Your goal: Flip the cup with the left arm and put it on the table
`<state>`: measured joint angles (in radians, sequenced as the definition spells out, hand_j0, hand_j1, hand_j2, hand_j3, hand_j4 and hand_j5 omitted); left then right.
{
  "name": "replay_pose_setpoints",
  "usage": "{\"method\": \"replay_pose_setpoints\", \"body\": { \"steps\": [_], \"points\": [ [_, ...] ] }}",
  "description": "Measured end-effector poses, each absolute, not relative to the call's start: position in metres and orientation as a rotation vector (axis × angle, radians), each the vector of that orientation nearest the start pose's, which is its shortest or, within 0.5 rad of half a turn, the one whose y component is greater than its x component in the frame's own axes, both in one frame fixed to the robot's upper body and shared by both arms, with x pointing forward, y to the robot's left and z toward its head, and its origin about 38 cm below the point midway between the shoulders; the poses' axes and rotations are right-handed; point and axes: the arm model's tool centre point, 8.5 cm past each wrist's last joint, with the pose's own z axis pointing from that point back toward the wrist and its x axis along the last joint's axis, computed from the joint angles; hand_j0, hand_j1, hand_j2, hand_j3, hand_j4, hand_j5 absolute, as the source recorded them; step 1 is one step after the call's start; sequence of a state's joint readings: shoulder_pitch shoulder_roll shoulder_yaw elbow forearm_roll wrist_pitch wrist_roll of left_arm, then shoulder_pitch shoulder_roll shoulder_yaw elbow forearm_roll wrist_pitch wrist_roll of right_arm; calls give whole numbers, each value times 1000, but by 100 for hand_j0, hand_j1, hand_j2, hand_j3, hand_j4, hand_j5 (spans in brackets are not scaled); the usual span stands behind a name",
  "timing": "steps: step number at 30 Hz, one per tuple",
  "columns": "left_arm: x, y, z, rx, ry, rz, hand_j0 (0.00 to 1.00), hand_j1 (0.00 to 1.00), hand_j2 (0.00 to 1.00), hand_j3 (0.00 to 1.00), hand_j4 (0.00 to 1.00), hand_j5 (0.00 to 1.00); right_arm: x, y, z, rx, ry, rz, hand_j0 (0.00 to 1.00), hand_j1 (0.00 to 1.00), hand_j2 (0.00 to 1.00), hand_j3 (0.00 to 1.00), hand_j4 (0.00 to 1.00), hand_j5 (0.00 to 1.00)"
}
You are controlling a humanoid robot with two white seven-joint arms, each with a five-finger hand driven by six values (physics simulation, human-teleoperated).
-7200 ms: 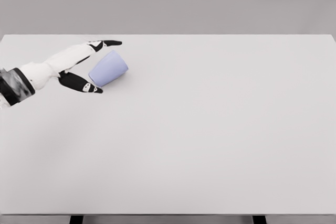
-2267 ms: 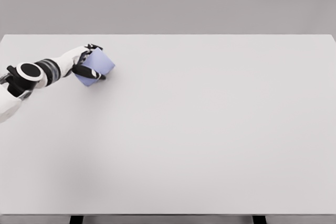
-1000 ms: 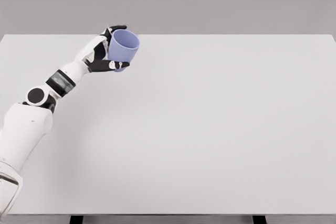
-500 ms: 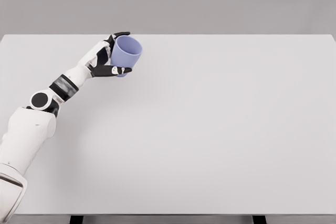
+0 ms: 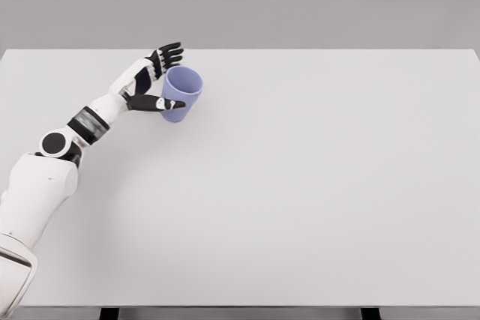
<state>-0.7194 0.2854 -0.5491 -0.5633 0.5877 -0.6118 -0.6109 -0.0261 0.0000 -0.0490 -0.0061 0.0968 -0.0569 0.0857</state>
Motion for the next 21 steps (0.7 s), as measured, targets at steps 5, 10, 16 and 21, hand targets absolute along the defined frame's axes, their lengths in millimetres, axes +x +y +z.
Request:
{"method": "replay_pose_setpoints", "body": {
  "steps": [5,10,16,21],
  "points": [
    [510,274,94,-384,-1699,-645,100,100,100,100,100,100,25,-264,-262,-1,-85,55,100,100,100,100,100,100],
    [510,280,95,-371,-1698,-644,100,100,100,100,100,100,25,-264,-262,-1,-85,55,100,100,100,100,100,100],
    [510,290,100,-353,-1707,-639,100,100,100,100,100,100,25,-264,-262,-1,-85,55,100,100,100,100,100,100],
    [511,296,105,-344,-1721,-633,100,100,100,100,100,100,25,-264,-262,-1,-85,55,100,100,100,100,100,100]
  ]
}}
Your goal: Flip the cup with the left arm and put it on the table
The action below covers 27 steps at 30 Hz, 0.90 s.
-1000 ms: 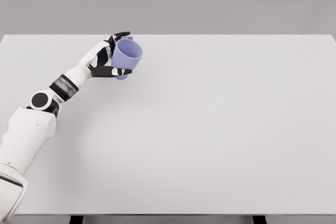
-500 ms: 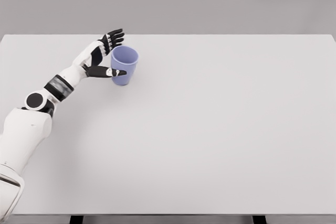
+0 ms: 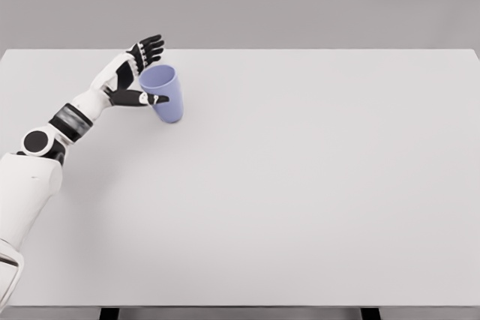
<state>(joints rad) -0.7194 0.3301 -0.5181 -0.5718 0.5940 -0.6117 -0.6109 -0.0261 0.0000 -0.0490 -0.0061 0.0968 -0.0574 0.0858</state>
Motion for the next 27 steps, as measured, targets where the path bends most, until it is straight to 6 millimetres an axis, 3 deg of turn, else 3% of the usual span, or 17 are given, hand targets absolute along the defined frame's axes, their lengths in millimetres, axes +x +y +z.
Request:
{"method": "replay_pose_setpoints", "body": {
  "steps": [12,16,22,27],
  "points": [
    [512,291,115,-356,-1750,-653,100,100,100,100,100,100,26,-264,-262,-1,-86,55,100,100,100,100,100,100],
    [513,298,125,-341,-1768,-680,100,100,100,100,100,100,25,-264,-262,-1,-85,55,100,100,100,100,100,100],
    [514,333,158,-207,-1762,-844,100,100,100,100,100,100,25,-264,-262,-1,-85,55,100,100,100,100,100,100],
    [503,367,159,-90,-1682,-958,100,100,100,100,100,100,25,-264,-262,-1,-85,55,100,100,100,100,100,100]
  ]
}}
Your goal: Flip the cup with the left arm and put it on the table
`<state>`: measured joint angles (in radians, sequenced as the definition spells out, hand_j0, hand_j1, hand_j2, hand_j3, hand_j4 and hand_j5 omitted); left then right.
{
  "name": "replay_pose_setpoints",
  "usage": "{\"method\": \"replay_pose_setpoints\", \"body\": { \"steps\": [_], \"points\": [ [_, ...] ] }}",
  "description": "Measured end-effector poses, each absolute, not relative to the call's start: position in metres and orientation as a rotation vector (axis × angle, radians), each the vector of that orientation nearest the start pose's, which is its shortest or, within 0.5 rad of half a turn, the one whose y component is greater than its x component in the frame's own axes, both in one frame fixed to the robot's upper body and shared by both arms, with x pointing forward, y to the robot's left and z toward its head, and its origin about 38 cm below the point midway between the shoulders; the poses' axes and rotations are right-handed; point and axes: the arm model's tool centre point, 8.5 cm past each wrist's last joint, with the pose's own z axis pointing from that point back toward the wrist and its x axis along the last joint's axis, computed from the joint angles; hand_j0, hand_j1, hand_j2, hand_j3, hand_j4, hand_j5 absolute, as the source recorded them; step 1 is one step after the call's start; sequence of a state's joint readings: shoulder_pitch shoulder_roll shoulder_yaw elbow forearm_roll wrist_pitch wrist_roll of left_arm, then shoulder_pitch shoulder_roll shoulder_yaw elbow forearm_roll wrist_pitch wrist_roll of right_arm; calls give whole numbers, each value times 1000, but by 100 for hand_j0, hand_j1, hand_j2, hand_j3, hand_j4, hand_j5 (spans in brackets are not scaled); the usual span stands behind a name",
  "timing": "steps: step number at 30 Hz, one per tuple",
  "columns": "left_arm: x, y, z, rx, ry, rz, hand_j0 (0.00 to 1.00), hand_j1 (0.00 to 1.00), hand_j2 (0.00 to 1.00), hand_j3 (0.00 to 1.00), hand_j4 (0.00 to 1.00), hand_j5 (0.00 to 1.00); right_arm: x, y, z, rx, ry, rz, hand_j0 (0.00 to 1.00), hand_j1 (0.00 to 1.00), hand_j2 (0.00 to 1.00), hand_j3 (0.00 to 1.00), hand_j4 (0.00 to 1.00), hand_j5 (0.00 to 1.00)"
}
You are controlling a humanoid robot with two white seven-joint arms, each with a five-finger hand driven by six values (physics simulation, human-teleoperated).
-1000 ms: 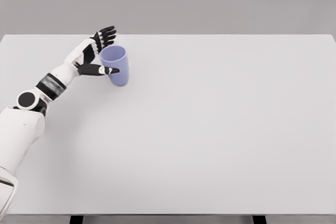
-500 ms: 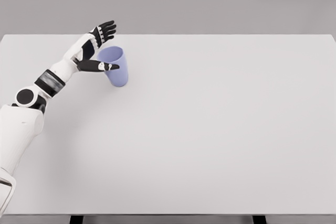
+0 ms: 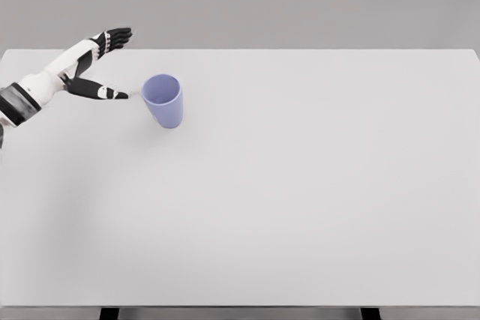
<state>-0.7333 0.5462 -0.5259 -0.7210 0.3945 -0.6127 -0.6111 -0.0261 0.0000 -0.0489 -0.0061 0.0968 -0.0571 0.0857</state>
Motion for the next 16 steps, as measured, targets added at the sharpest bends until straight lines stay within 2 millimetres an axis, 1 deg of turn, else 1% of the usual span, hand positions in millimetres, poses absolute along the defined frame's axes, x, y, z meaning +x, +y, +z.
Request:
{"method": "replay_pose_setpoints", "body": {
  "steps": [3,5,9,16],
  "points": [
    [497,391,162,-10,-1624,-1024,100,100,100,100,100,100,25,-264,-262,-1,-85,55,100,100,100,100,100,100],
    [492,401,158,35,-1565,-1084,100,100,100,100,100,100,25,-264,-262,-1,-84,55,100,100,100,100,100,100],
    [489,403,150,89,-1480,-1193,100,100,100,100,100,100,25,-264,-262,-1,-85,55,100,100,100,100,100,100],
    [487,404,145,108,-1439,-1232,100,100,100,100,100,100,25,-264,-262,-1,-85,55,100,100,100,100,100,100]
  ]
}}
